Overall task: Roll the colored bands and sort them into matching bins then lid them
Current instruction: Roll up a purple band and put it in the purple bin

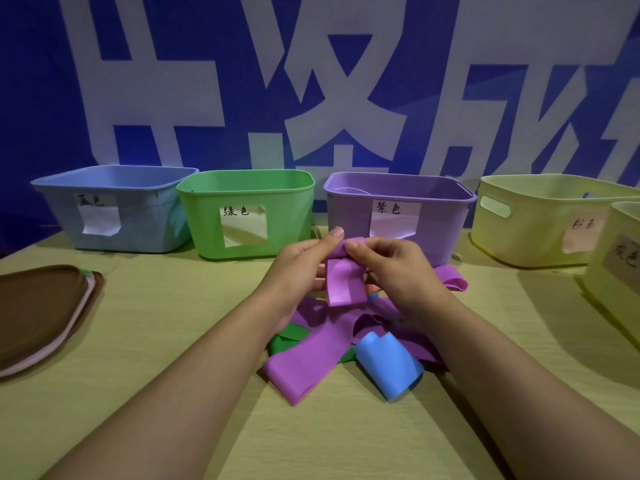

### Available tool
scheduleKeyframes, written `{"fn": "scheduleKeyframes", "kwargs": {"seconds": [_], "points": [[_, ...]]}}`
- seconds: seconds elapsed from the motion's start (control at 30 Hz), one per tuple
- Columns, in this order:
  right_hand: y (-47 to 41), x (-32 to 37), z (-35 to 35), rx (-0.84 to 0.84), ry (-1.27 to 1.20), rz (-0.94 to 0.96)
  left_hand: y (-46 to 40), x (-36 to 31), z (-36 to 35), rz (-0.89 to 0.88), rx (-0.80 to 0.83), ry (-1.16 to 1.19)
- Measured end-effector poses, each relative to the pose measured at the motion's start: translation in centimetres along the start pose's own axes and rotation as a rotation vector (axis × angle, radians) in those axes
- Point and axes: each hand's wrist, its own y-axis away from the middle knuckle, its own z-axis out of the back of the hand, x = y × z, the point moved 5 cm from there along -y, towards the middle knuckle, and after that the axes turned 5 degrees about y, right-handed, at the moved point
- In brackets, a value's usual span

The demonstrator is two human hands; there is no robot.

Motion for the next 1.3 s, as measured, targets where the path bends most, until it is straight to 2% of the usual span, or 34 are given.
{"fn": "scheduleKeyframes", "kwargs": {"seconds": [0.1,0.27,0.37,0.6,0.8,1.17,1.3], "points": [[0.0,0.2,-0.1,0.0,0.024,0.015,-0.2,0.6,0.3,0.003,-0.019,-0.063],[0.2,0.3,-0.2,0.006,-0.02,0.009,-0.4,0.3,0.2,-0.028,-0.028,0.022],[0.2,0.0,-0.5,0.031,-0.085,-0.063,-0.6,0.2,0.4,-0.038,-0.003,0.047],[-0.2,-0.7,0.8,-0.111,0.01,-0.129,-0.5,0.2,0.1,-0.112,0.051,-0.035],[-0.1,-1.0,1.0,-0.086,0.144,-0.147,-0.5,0.3,0.2,-0.13,0.048,-0.083],[-0.4,-0.8,0.7,-0.059,0.131,-0.044,-0.1,0.1,-0.1,-0.052,0.071,0.065],[0.0,-0.3,0.4,-0.036,0.01,-0.053,0.1,-0.2,-0.4,-0.012,0.09,0.129]]}}
